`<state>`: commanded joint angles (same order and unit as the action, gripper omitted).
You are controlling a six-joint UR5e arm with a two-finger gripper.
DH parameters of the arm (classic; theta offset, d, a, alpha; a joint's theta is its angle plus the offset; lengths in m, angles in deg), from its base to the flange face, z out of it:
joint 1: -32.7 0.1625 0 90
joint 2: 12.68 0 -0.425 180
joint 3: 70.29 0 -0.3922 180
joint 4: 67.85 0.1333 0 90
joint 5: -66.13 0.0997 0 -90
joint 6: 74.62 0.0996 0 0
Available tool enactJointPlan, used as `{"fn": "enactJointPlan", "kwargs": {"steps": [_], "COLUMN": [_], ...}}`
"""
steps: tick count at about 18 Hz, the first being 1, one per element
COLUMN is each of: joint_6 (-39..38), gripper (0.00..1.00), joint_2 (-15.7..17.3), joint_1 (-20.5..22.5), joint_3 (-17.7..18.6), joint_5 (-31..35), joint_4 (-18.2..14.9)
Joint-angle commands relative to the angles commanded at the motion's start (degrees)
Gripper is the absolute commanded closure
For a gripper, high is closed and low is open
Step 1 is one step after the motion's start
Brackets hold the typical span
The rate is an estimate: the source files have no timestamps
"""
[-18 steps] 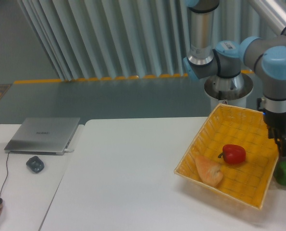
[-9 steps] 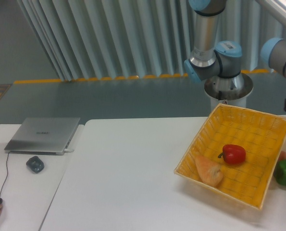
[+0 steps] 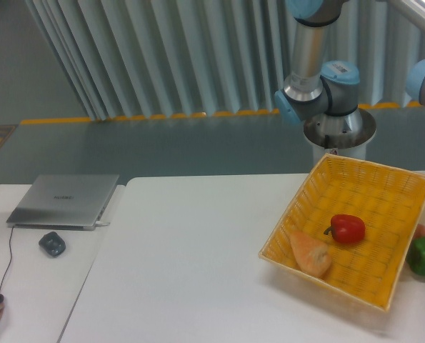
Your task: Place the red peppers in a basket
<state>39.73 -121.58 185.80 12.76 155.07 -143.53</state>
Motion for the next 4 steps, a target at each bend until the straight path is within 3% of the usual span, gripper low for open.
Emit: {"fn": "enactJointPlan", "kwargs": {"steps": [4], "joint_6": [0.09], "gripper": [0.0], "joint_2": [0.0], "joint_1": [0.44], "joint_3": [0.0], "joint_5": [0.0], "joint_4": [-0.09]}}
